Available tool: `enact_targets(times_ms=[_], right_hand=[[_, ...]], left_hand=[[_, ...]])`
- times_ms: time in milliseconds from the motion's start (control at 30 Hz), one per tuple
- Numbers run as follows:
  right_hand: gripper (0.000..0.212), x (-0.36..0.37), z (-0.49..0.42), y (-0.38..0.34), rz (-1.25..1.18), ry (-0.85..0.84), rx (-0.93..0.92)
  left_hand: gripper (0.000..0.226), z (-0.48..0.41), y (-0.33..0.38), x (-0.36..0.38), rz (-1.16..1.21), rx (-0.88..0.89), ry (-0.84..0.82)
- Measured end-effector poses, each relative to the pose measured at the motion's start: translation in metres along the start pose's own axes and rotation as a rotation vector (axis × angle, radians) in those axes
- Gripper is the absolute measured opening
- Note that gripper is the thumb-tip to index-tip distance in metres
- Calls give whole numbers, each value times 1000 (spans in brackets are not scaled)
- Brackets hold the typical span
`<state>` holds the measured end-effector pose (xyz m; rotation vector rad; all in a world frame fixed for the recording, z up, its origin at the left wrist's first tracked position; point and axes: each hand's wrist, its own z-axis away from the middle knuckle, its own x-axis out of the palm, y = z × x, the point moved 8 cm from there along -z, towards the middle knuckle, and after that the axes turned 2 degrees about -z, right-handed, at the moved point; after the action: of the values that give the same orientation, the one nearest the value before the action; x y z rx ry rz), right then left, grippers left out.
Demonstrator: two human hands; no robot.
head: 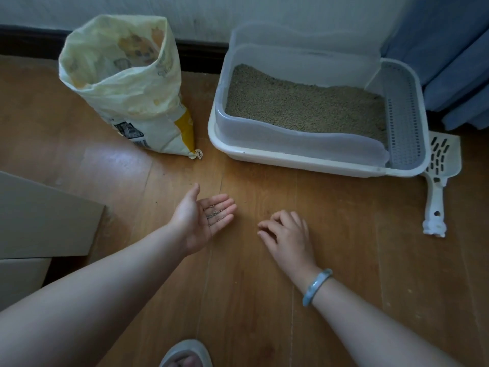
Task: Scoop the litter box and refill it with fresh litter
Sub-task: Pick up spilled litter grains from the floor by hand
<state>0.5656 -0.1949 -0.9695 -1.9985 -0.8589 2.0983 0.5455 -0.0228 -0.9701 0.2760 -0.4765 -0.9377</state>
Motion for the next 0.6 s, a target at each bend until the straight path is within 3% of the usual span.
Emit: enact_targets(times_ms=[367,600], right_hand=[[10,10,-17,-26,170,33,-137],[8,8,-13,-27,78,21,-120]], left_hand=[[64,-2,-1,2,17,-6,2],[64,-2,1,-1,19,-2,5]])
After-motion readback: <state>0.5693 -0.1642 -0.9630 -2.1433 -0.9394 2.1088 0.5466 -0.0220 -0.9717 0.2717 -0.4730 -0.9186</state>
